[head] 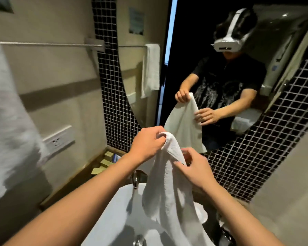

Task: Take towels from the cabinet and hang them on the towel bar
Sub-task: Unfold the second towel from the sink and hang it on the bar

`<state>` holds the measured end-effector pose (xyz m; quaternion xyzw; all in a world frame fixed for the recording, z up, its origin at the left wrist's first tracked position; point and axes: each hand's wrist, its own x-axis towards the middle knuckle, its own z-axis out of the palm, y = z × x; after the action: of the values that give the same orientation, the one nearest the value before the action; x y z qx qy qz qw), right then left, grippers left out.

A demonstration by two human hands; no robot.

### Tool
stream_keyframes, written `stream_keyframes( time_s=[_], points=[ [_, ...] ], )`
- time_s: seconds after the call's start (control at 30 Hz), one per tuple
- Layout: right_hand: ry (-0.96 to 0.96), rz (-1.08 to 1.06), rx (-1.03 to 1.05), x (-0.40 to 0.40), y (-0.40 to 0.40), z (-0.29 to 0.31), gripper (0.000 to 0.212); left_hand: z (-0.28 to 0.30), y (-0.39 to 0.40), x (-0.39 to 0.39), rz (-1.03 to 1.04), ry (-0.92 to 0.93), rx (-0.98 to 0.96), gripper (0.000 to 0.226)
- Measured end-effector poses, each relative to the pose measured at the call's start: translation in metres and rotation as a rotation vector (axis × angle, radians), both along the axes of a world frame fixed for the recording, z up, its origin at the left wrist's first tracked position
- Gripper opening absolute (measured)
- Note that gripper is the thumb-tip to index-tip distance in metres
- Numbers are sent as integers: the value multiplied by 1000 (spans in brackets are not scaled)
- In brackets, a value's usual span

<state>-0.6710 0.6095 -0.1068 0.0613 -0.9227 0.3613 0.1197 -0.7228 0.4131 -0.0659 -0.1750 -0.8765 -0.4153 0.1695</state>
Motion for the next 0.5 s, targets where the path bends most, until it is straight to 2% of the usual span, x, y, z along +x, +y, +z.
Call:
stream_keyframes(
  time_s=[0.07,0.17,0.27,0.33,0.5],
  points=[
    [137,68,-20,-1,-25,19,33,7,-6,11,11,18,-55,20],
    [382,76,77,-3,-56,41,37,19,-16,24,65,24,-78,22],
    [556,163,267,-4,-71,52,67,32,-30,31,142,36,-95,17],
    [588,202,372,-4,-78,56,74,40,-38,33,171,33,-137,16],
    [701,88,360,-13,-89,71,37,54,-52,32,178,20,-190,12]
  ],
)
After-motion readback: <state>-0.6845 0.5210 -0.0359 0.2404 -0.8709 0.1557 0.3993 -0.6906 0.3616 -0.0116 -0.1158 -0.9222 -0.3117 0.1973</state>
